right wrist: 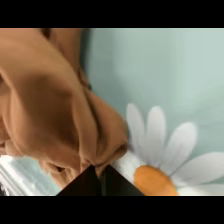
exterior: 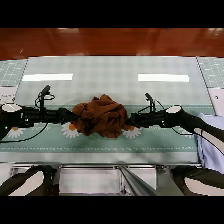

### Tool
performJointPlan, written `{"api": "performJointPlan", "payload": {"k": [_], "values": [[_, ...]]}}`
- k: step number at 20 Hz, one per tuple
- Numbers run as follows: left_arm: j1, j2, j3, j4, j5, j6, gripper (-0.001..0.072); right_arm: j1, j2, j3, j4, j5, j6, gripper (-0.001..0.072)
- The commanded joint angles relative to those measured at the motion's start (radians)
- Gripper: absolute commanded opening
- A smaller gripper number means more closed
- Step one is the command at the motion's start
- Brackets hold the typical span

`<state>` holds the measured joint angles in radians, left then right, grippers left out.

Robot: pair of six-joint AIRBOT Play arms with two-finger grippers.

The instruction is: Fold the shirts.

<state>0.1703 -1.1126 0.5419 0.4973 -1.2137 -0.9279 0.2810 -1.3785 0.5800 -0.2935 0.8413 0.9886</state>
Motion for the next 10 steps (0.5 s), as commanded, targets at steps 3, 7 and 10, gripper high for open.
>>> {"api": "performJointPlan", "payload": {"k": [3,7,10], "values": [[0.029,0.006,0.103,-0.001,-0.079,-0.002,0.0021,-0.053,0.113,0.065,-0.135,0.112,0.07,0.0024],[0.078,0.039,0.411,-0.001,-0.134,-0.109,0.002,-0.212,0.347,0.397,-0.475,0.194,0.313,0.0024],[0.079,0.076,0.708,-0.001,-0.075,-0.182,0.002,-0.283,0.44,0.768,-0.641,0.304,0.394,0.0024]]}}
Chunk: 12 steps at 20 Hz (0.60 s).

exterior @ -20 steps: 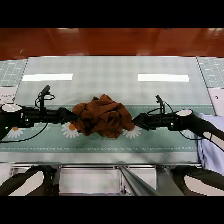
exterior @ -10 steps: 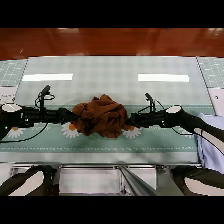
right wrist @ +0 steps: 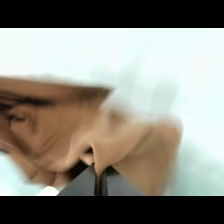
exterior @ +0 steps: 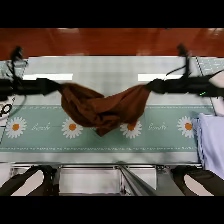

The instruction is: Fold the shirts.

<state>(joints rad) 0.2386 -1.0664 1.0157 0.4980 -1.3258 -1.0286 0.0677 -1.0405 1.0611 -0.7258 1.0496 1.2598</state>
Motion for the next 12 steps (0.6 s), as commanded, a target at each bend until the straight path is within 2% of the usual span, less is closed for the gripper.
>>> {"api": "performJointPlan", "payload": {"k": [1,6,9,12], "values": [[0.01,0.048,0.315,-0.001,0.067,-0.109,0.002,-0.071,0.12,0.395,-0.255,0.112,0.14,0.0024],[0.011,0.178,0.613,0.004,0.086,-0.13,0.002,-0.071,0.175,0.812,-0.404,0.229,0.183,0.0024],[0.013,0.303,0.655,0.082,0.089,-0.143,0.002,-0.071,0.262,0.866,-0.494,0.291,0.203,0.0024],[0.013,0.436,0.655,0.283,0.111,-0.205,0.002,-0.071,0.368,0.866,-0.66,0.397,0.254,0.0024]]}}
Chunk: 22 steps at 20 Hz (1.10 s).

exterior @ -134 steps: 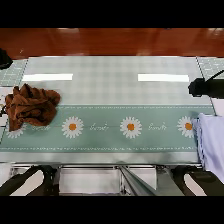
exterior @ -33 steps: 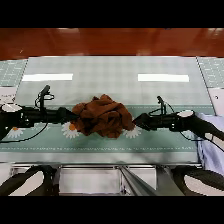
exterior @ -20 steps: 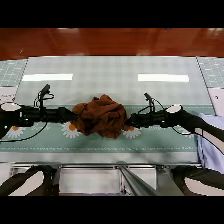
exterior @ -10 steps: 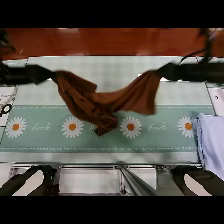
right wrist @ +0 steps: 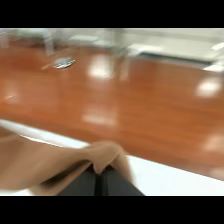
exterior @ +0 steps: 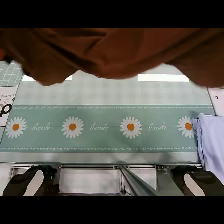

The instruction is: Fold the shirts.

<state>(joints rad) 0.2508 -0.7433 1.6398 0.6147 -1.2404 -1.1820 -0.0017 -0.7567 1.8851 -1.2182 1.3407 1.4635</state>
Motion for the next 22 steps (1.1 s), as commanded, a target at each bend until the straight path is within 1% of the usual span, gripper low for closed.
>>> {"api": "performJointPlan", "payload": {"k": [1,3,5,7,9,11,12,13,14,15,16,18,19,20,22], "values": [[0.0,0.154,0.031,0.241,0.022,-0.078,0.002,-0.002,0.115,0.041,-0.209,0.163,0.071,0.0024],[0.0,0.213,0.031,0.359,-0.014,-0.134,0.002,-0.002,0.161,0.023,-0.214,0.268,0.089,0.0024],[0.0,0.226,0.026,0.428,-0.083,-0.16,0.002,-0.002,0.2,-0.037,-0.216,0.344,0.115,0.0024],[0.0,0.21,-0.018,0.443,-0.145,-0.177,0.002,-0.002,0.238,-0.158,-0.214,0.36,0.135,0.0024],[0.0,0.197,-0.136,0.439,-0.163,-0.177,0.002,-0.002,0.277,-0.331,-0.222,0.336,0.153,0.0024],[-0.002,0.179,-0.309,0.415,-0.143,-0.176,0.002,-0.002,0.307,-0.533,-0.225,0.241,0.174,0.0024],[-0.002,0.163,-0.399,0.391,-0.111,-0.173,0.002,-0.002,0.306,-0.635,-0.223,0.174,0.182,0.0024],[-0.002,0.138,-0.494,0.362,-0.044,-0.172,0.002,-0.002,0.293,-0.727,-0.221,0.096,0.184,0.0024],[-0.002,0.107,-0.574,0.333,0.041,-0.152,0.002,-0.002,0.261,-0.815,-0.222,0.016,0.188,0.0024],[-0.002,0.059,-0.642,0.317,0.139,-0.13,0.002,-0.002,0.213,-0.88,-0.222,-0.057,0.192,0.0024],[-0.002,0.001,-0.683,0.307,0.219,-0.128,0.002,-0.002,0.143,-0.93,-0.221,-0.134,0.192,0.0024],[-0.002,-0.162,-0.695,0.288,0.334,-0.111,0.0021,-0.002,-0.036,-0.945,-0.219,-0.268,0.187,0.0024],[-0.002,-0.255,-0.679,0.251,0.387,-0.071,0.0021,-0.002,-0.129,-0.93,-0.199,-0.337,0.169,0.0025],[-0.002,-0.343,-0.649,0.213,0.422,-0.048,0.002,-0.004,-0.233,-0.898,-0.166,-0.402,0.148,0.0025],[-0.002,-0.528,-0.546,0.149,0.441,-0.033,0.0021,-0.016,-0.441,-0.796,-0.086,-0.464,0.118,0.0025]]}}
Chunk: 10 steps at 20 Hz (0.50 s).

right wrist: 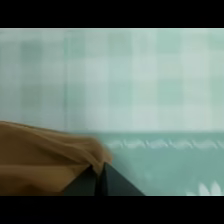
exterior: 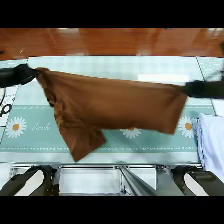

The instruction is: Fold the shirts.

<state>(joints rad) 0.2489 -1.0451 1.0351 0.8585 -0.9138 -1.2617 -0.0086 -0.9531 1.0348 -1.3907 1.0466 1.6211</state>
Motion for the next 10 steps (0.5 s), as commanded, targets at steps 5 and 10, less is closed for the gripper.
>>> {"api": "performJointPlan", "payload": {"k": [5,10], "values": [[-0.004,-0.57,0.313,-0.119,0.046,0.046,0.0021,-0.009,-0.641,0.333,0.29,-0.187,-0.119,0.0025],[-0.018,-0.624,0.351,-0.118,-0.046,0.046,0.0063,-0.012,-0.744,0.443,0.371,-0.137,-0.118,0.033]]}}
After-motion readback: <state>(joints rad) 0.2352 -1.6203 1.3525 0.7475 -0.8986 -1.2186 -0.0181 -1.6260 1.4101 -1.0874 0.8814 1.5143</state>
